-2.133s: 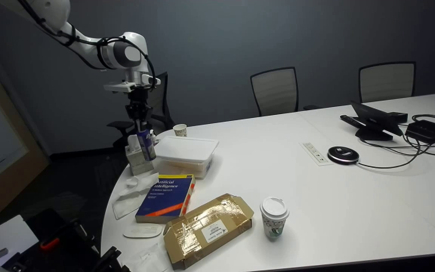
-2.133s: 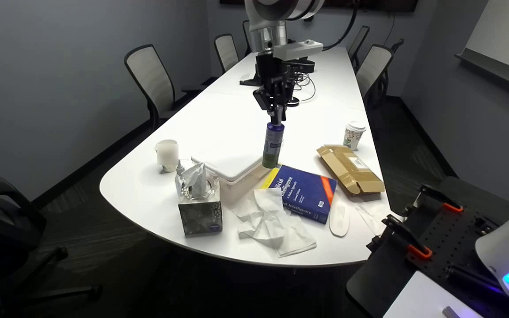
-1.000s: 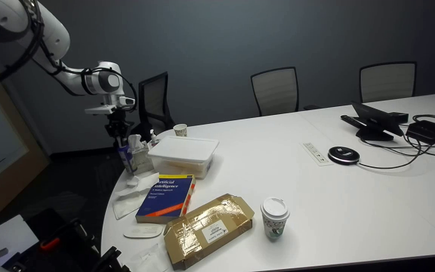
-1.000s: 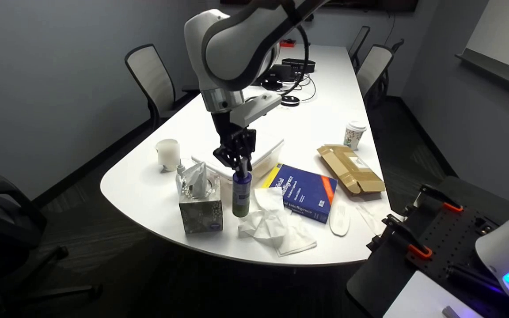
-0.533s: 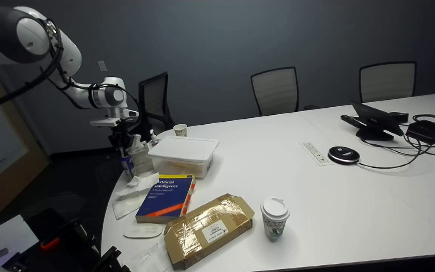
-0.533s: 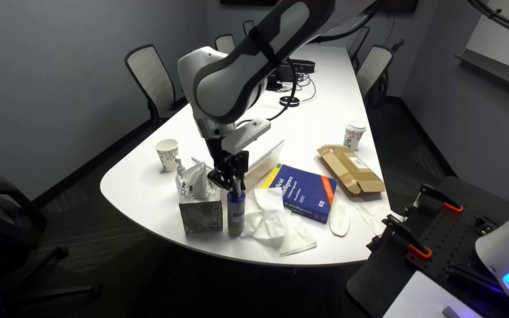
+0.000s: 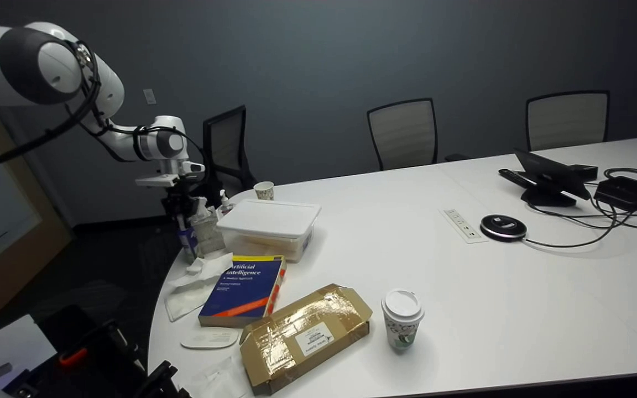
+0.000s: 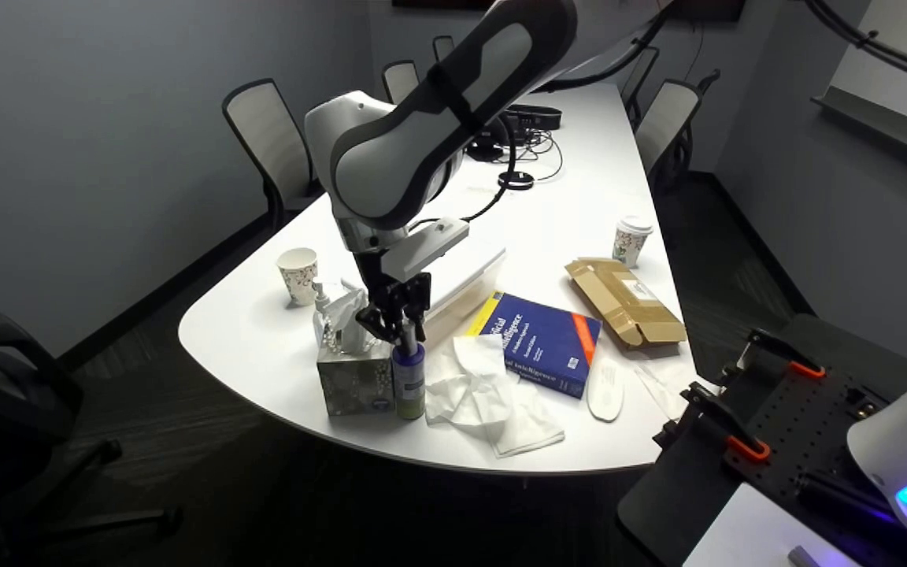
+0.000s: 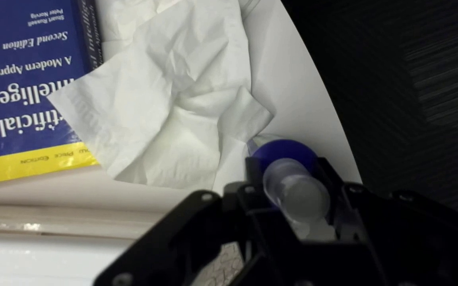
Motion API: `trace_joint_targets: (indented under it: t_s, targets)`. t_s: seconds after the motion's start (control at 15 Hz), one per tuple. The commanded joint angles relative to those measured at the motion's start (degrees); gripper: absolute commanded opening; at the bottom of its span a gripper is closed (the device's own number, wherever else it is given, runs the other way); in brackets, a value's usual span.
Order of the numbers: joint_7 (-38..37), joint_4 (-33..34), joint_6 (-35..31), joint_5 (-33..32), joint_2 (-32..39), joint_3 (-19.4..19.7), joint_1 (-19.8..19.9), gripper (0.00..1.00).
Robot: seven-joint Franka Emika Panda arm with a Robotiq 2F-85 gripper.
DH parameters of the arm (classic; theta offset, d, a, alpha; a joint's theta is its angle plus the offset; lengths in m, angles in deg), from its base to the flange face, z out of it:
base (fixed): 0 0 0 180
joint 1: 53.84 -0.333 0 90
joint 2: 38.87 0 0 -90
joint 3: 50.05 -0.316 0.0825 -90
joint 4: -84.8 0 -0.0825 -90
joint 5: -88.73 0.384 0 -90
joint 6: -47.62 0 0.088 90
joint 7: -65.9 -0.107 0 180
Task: Move the blue bottle to the left
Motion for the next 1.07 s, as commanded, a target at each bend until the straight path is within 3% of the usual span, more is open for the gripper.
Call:
trace_joint_targets:
  t_s: [0.0, 0.27, 1.0]
  targets:
    - [-1.83, 1.25, 1.0, -0.71, 0.06, 0.94, -0.85, 0.69]
    - [-1.19, -0.67, 0.65, -0.43, -2.34, 1.31, 0.05, 0.99]
    - [-2.6, -12.55, -1.9, 8.69, -19.01, 0.5, 7.42, 1.0]
